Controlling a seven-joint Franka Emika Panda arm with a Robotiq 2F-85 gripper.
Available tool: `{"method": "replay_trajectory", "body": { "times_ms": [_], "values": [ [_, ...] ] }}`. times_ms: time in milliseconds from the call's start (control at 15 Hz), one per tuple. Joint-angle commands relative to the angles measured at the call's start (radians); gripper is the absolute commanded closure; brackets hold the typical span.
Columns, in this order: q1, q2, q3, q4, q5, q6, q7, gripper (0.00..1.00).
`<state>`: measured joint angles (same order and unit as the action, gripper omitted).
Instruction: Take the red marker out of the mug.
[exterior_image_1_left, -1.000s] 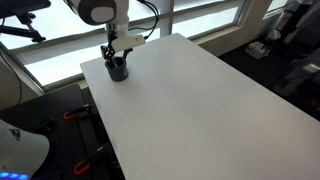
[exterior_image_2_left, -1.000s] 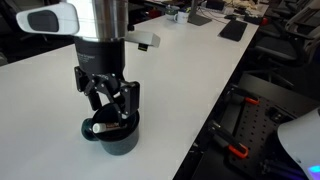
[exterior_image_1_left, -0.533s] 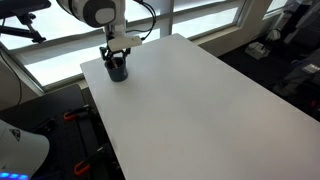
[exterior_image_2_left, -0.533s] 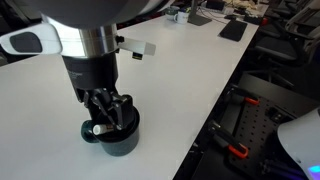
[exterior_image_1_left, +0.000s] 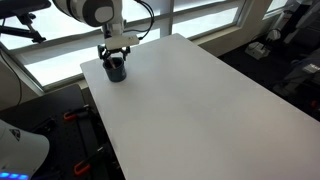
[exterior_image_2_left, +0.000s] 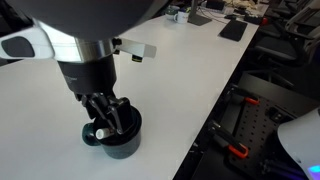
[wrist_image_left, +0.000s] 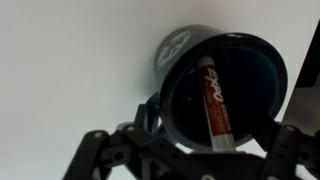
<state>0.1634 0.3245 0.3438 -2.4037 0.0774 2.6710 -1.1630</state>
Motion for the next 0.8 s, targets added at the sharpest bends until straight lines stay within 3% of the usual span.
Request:
{"method": "replay_trajectory", "body": {
  "times_ms": [0,733],
  "values": [
    [-0.006,-0.031,0.01,-0.018,-0.011,0.02,0.05,0.0],
    [0.006,-0.112,0.023,-0.053,-0.008,0.021,0.075,0.0]
  ]
}}
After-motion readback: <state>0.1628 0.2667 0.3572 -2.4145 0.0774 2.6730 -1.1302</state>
